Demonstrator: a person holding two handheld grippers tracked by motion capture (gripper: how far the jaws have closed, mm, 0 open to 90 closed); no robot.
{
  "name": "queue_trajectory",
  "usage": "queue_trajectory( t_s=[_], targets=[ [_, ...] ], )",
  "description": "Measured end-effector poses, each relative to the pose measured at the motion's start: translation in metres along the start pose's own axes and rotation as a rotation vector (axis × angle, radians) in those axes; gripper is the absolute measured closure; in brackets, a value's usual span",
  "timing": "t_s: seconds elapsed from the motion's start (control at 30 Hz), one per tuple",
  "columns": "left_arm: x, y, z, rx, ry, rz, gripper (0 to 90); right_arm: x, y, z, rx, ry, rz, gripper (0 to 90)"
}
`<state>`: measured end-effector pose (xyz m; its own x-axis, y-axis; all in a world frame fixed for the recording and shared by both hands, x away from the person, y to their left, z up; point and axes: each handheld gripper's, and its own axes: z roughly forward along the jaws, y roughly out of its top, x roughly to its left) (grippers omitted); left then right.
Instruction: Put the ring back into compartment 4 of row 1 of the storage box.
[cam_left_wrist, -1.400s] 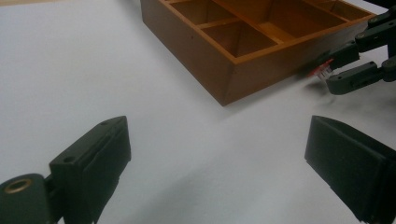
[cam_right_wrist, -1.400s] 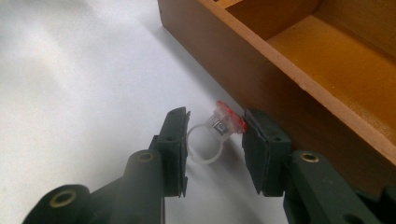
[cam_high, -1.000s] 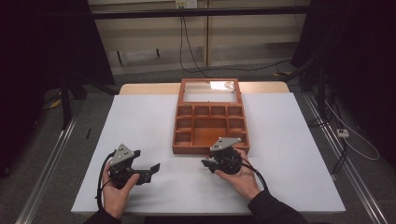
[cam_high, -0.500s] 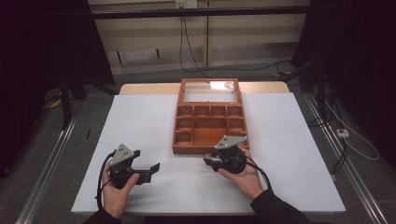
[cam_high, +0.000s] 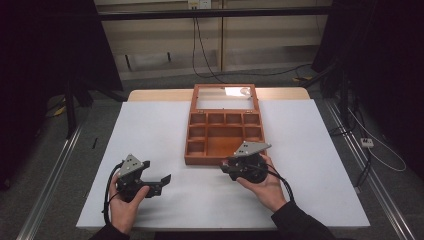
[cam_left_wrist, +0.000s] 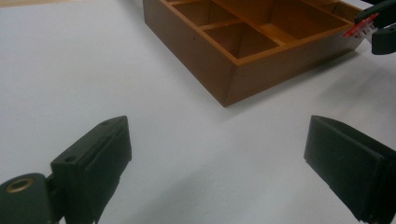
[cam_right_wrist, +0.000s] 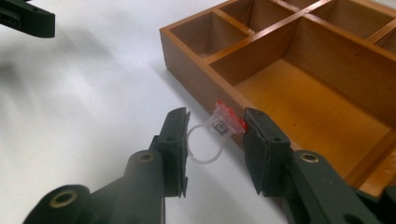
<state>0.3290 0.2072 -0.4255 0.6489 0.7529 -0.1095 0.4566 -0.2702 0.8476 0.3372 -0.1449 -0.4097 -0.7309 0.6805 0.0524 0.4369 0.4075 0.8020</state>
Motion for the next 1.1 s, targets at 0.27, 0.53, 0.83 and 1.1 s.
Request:
queue_trajectory(
  t_s=[0.27, 0.53, 0.83, 1.1],
  targets=[
    [0.001, 0.0, 0.0, -0.004, 0.001, -0.002, 7.2, -0.009, 0.004, -0.006, -0.024, -0.01, 0.01, 62.1],
    [0.001, 0.0, -0.001, -0.006, 0.002, -0.003, 6.5, -0.017, 0.017, -0.021, -0.07, -0.03, 0.016, 62.1],
    [0.001, 0.0, -0.001, -0.004, 0.002, -0.003, 6.5, -0.023, 0.029, -0.033, -0.109, -0.053, 0.015, 62.1],
    [0.001, 0.0, -0.001, -0.007, -0.002, 0.001, 6.5, -0.032, 0.034, -0.033, -0.105, -0.065, 0.027, 62.1]
  ],
)
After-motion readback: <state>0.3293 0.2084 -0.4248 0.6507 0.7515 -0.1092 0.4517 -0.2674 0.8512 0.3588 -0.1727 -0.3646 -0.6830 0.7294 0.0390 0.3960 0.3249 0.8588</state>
